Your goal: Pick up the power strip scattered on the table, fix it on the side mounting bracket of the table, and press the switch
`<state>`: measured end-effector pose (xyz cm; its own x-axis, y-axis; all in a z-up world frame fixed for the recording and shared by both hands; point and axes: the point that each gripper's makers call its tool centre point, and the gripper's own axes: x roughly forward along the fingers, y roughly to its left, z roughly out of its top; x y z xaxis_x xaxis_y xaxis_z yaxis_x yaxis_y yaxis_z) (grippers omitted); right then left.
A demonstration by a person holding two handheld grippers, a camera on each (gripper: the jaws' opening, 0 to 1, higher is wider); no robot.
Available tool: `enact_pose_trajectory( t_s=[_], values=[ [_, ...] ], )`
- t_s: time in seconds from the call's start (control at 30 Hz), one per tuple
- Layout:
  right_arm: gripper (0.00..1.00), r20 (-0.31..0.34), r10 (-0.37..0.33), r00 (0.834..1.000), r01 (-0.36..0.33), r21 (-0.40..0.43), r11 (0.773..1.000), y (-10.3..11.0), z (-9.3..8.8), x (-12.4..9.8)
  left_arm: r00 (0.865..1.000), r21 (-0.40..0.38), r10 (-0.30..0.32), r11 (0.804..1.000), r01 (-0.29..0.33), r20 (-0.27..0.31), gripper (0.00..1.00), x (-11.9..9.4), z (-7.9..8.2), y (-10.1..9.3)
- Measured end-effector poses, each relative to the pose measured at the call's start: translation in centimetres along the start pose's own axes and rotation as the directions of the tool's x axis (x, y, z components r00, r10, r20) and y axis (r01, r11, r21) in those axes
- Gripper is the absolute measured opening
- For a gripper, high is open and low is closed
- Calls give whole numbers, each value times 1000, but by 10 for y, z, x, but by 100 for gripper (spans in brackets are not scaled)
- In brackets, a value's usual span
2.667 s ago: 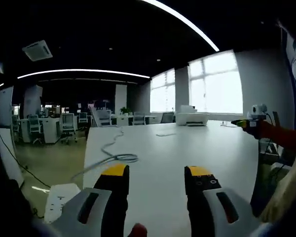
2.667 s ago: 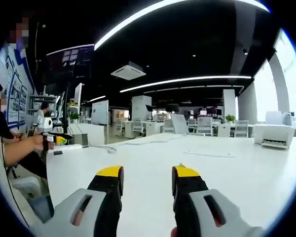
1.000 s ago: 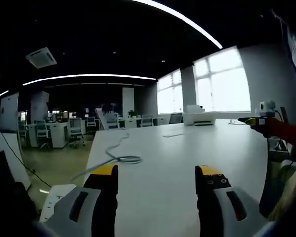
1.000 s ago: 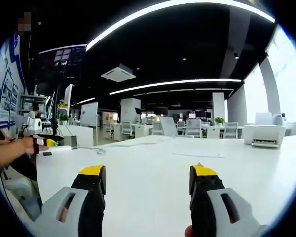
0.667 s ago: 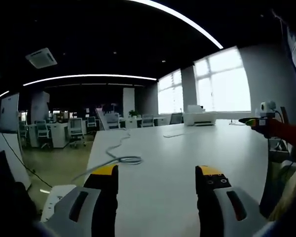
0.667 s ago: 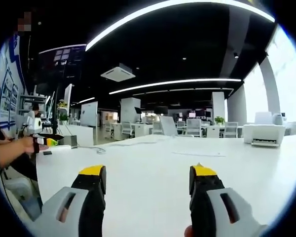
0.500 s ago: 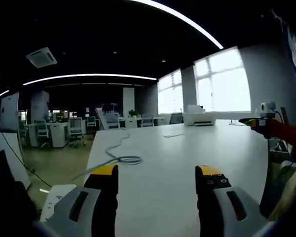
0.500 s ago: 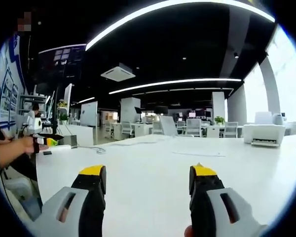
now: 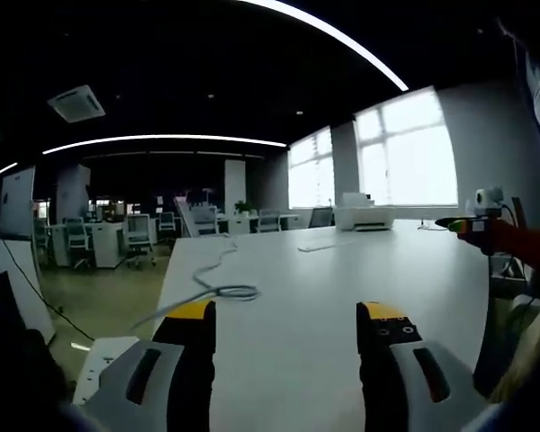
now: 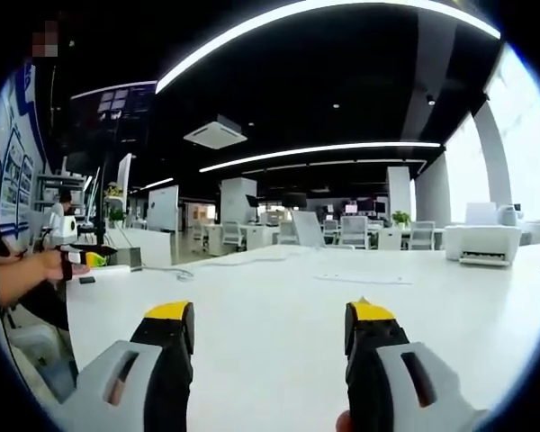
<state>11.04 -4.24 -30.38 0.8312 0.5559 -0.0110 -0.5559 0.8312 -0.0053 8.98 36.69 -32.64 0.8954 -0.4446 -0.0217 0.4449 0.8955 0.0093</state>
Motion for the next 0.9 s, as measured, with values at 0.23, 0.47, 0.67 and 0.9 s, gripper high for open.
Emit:
enact_pose_trajectory(
  t_s=[0.23,0.47,0.67,0.9],
  values=[
    [64,2,3,1000,-3,6,1000,-1,0,0,1000,-2,1,1000,-1,-1,68,1,0,0],
    [64,11,4,1000,-4,11,1000,-2,1,-1,1000,0,3,1000,-3,1,68,0,2,-1],
    [63,10,4,1000,-4,13,1000,-2,1,-2,1000,3,2,1000,-2,1,68,-1,3,-2],
    [63,18,4,1000,-5,18,1000,-2,2,-3,1000,5,1,1000,-1,1,68,-2,5,-2]
  ],
)
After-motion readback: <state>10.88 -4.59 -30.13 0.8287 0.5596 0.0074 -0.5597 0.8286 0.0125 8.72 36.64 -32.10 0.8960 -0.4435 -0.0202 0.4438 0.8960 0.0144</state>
